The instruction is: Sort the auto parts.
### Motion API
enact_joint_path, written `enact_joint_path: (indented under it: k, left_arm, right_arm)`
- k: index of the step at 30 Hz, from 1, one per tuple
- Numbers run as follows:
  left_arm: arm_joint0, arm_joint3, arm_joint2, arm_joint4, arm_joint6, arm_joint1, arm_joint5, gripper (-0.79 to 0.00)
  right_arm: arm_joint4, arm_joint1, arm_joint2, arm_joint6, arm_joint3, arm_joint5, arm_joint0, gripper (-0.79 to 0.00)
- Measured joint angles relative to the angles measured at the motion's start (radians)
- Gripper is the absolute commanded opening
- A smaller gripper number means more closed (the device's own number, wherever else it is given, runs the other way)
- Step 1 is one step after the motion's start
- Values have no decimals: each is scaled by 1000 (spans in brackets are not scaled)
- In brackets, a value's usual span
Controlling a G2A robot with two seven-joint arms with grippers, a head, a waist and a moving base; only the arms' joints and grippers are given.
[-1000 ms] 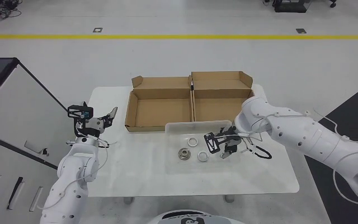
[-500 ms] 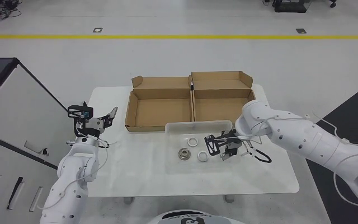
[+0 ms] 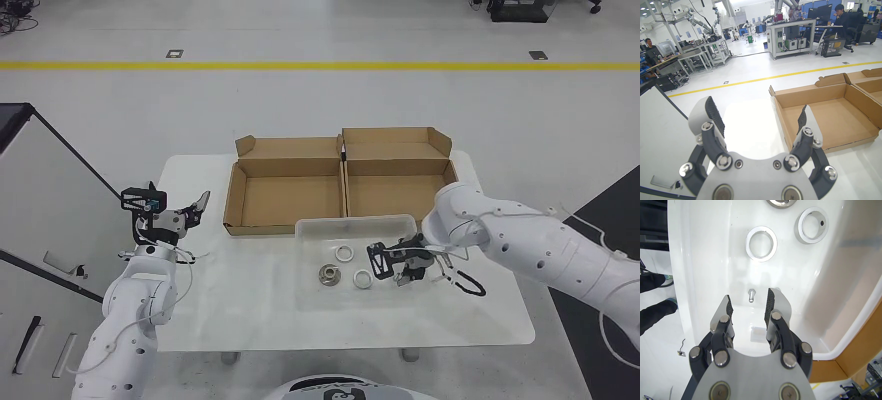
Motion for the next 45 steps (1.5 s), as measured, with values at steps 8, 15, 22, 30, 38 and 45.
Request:
enact_joint_path:
  k: [8,15,22,30,38,45]
  left_arm:
    - [0,0,0,0,0,0,0,0]
    - [0,0,0,0,0,0,0,0]
    - [0,0,0,0,0,0,0,0]
    - [0,0,0,0,0,0,0,0]
    - [0,0,0,0,0,0,0,0]
    - [0,0,0,0,0,0,0,0]
  right_arm:
    - [20,6,0,29,-5,29,-7,-394]
    - [33,7,0,48,-8,48,-12,-403]
    - [38,6,0,57,-3,57,-13,-409]
    - [47,-1,0,75,4,74,-15,-422]
    - [47,-9,0,71,14,71,-22,-431]
    - [40,-15,0,70,28,70,-28,-437]
